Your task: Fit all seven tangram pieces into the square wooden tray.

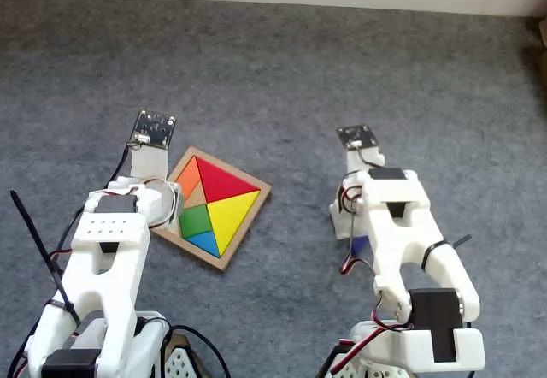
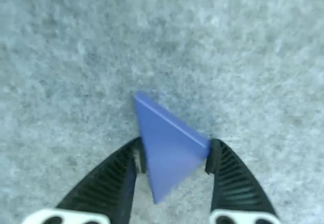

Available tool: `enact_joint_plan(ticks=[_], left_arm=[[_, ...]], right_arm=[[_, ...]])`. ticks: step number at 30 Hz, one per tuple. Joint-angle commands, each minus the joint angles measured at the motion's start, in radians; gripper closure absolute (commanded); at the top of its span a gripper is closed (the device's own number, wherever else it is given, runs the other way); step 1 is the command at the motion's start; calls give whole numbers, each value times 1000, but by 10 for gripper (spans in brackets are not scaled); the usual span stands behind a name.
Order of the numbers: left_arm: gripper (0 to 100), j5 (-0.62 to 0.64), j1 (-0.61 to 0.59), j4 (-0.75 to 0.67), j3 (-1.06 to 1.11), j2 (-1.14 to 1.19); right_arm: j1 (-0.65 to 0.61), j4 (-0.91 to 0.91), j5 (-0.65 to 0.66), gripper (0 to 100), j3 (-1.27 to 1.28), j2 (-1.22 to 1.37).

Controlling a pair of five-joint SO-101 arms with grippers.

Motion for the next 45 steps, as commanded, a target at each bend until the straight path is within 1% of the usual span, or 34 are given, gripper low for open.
enact_joint_plan(ticks=[1, 4, 6, 8, 11, 16, 20, 23, 26, 31, 36, 45], left_arm=[[836, 3, -15, -14, -5, 1], [836, 3, -15, -12, -5, 1], [836, 5, -25, -11, -5, -2], [836, 6, -44, -11, -7, -7], [836, 6, -59, -9, -10, -7], [836, 8, -68, -9, -15, -8], [836, 18, -145, 5, -56, -10], [836, 104, -208, 40, -91, -10], [836, 147, -269, 63, -117, -8], [836, 213, -358, 61, -125, -8], [836, 253, -423, 63, -139, -8], [836, 258, -440, 63, -140, -8]], right_arm=[[-15, 15, 12, 900, -51, -16], [-13, 59, 17, 908, -53, -16], [-18, 113, 66, 910, -58, -19], [-44, 147, 89, 910, -88, -44], [-90, 156, 89, 910, -108, -131], [-213, 173, 94, 910, -87, -305], [-321, 183, 95, 910, -67, -389], [-401, 180, 95, 910, -67, -397], [-484, 166, 101, 910, -71, -395], [-595, 74, 262, 910, -67, -395], [-645, -64, 397, 908, -71, -389], [-753, -248, 632, 908, -133, -119]])
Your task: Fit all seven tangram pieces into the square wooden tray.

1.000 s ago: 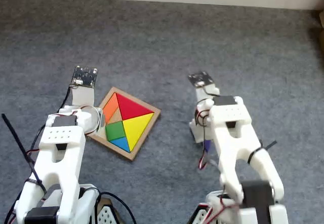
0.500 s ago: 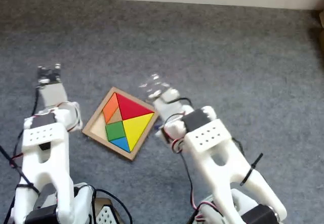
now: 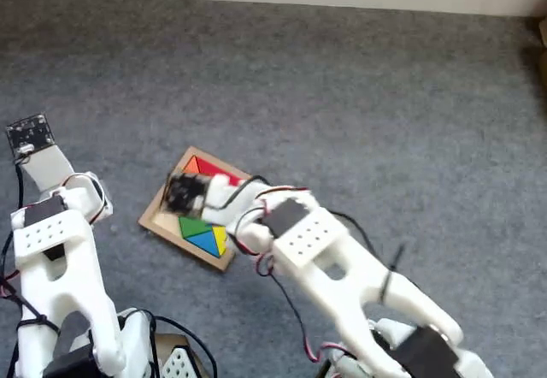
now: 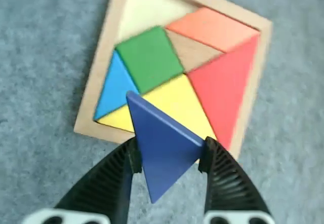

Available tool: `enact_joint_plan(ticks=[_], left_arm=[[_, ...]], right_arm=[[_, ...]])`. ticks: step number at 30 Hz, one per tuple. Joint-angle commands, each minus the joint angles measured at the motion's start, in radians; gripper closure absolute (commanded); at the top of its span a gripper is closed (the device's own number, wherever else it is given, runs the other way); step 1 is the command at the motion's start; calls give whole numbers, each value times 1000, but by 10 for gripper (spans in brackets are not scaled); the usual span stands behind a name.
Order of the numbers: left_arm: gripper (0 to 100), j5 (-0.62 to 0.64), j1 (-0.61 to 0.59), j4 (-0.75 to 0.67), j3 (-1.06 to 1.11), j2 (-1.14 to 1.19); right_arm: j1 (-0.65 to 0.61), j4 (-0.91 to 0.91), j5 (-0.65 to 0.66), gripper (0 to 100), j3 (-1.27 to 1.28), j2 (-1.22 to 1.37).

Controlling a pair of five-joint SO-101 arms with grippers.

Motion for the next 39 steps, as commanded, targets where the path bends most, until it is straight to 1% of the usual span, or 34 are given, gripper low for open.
enact_joint_plan(ticks=[1, 4, 7, 14, 18, 19, 21, 24, 25, 29, 31, 33, 37, 39], left_arm=[[836, 8, -10, 6, -53, -8], [836, 8, -18, 6, -53, -8], [836, 9, -47, 6, -64, -8], [836, 9, -88, 6, -68, -8], [836, 9, -91, 6, -68, -8], [836, 9, -91, 6, -68, -8], [836, 9, -90, 6, -68, -8], [836, 9, -90, 6, -68, -8], [836, 9, -88, 6, -68, -8], [836, 9, -87, 6, -68, -8], [836, 9, -85, 6, -68, -8], [836, 9, -84, 6, -68, -8], [836, 9, -76, 6, -70, -8], [836, 9, -56, 8, -79, -8]], right_arm=[[-51, -76, 107, 908, -90, 77], [-59, -139, 186, 908, -97, 142], [-59, -243, 256, 908, -97, 186], [-77, -433, 385, 909, -97, 251], [-101, -443, 388, 902, -97, 265], [-107, -441, 387, 886, -96, 265], [-108, -441, 368, 813, -96, 265], [-105, -441, 296, 700, -96, 263], [-105, -441, 293, 687, -96, 263], [-105, -441, 288, 686, -96, 242], [-105, -440, 287, 706, -88, 185], [-104, -421, 270, 775, -88, 101], [-53, -255, 97, 950, -85, -85], [-1, -165, 5, 997, -85, -173]])
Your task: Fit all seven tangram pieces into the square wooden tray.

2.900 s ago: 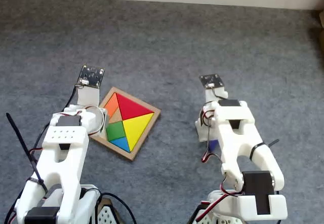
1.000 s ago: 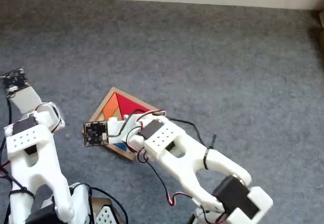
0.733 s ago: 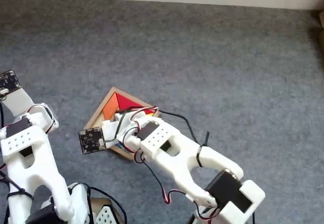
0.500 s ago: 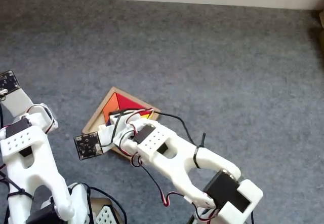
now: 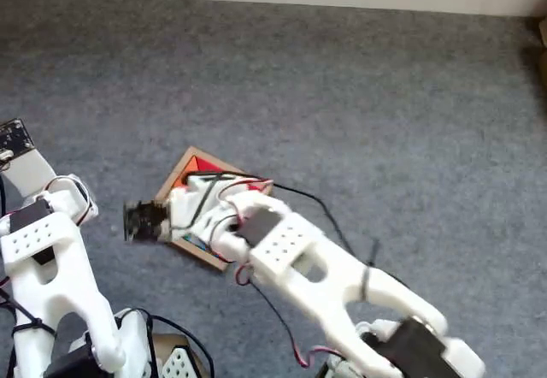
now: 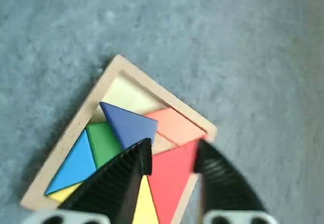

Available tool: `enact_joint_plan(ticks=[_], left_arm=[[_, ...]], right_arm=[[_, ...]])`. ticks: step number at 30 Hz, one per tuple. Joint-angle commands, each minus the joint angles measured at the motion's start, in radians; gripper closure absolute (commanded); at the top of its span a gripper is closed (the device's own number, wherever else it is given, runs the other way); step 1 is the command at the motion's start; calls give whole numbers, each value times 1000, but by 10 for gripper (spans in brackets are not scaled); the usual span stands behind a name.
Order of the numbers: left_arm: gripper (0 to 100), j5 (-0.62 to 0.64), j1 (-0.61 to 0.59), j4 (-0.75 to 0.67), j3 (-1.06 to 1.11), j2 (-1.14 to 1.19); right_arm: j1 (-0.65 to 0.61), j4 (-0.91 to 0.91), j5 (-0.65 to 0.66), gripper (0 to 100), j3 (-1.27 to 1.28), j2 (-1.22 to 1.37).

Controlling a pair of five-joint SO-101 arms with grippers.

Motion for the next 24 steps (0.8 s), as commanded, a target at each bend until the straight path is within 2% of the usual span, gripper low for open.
enact_joint_plan(ticks=[1, 8, 13, 15, 18, 21, 24], left_arm=[[836, 9, 35, 14, -71, -8], [836, 3, 107, 157, -165, -10], [836, 0, 189, 247, -243, -10], [836, -2, 236, 298, -294, -10], [836, -74, 309, 371, -371, -10], [836, -167, 401, 419, -437, -10], [832, -318, 492, 453, -486, -8]], right_arm=[[101, 165, -166, 994, -47, -202], [315, 504, -479, 991, -45, -410], [483, 633, -704, 991, -41, -479], [556, 633, -783, 991, -7, -490], [656, 573, -865, 988, 74, -503], [743, 438, -941, 988, 203, -513], [816, 245, -976, 988, 357, -516]])
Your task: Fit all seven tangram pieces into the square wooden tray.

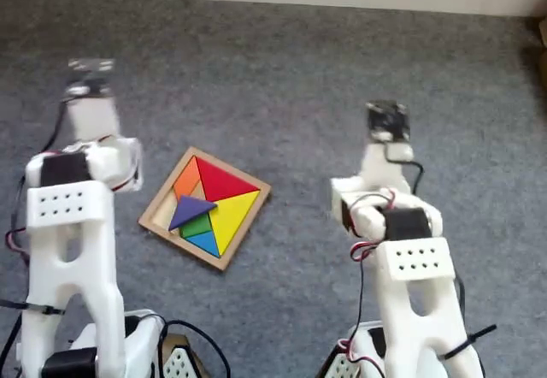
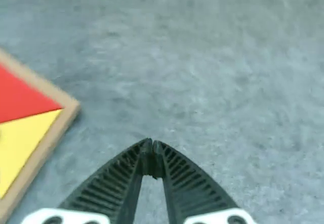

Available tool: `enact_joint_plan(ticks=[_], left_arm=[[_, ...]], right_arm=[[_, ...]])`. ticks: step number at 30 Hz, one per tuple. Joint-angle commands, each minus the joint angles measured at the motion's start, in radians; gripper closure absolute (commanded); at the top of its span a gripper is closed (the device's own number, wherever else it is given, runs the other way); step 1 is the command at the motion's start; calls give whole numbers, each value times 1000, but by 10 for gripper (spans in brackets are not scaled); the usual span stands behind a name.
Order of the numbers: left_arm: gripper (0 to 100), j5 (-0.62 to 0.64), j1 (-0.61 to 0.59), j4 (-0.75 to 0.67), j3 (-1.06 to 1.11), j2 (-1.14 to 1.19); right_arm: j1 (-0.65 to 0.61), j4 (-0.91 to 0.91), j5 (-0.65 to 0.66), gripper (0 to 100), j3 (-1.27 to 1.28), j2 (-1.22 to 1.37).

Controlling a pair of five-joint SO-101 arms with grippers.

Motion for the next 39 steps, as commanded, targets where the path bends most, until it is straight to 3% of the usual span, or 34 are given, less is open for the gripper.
enact_joint_plan(ticks=[1, 6, 11, 19, 27, 39], left_arm=[[830, -178, 124, 41, -102, -7], [734, -295, 209, 117, -159, 4], [726, -394, 280, 164, -156, 31], [767, -465, 295, 216, -309, 444], [779, -473, 298, 222, -452, 723], [803, -465, 292, 218, -452, 842]], right_arm=[[96, -236, -43, 988, 136, -35], [154, -437, -44, 986, 278, -35], [156, -496, -43, 985, 300, -28], [154, -510, -38, 985, 303, -27], [153, -510, -37, 985, 306, -25], [150, -510, -37, 985, 306, -25]])
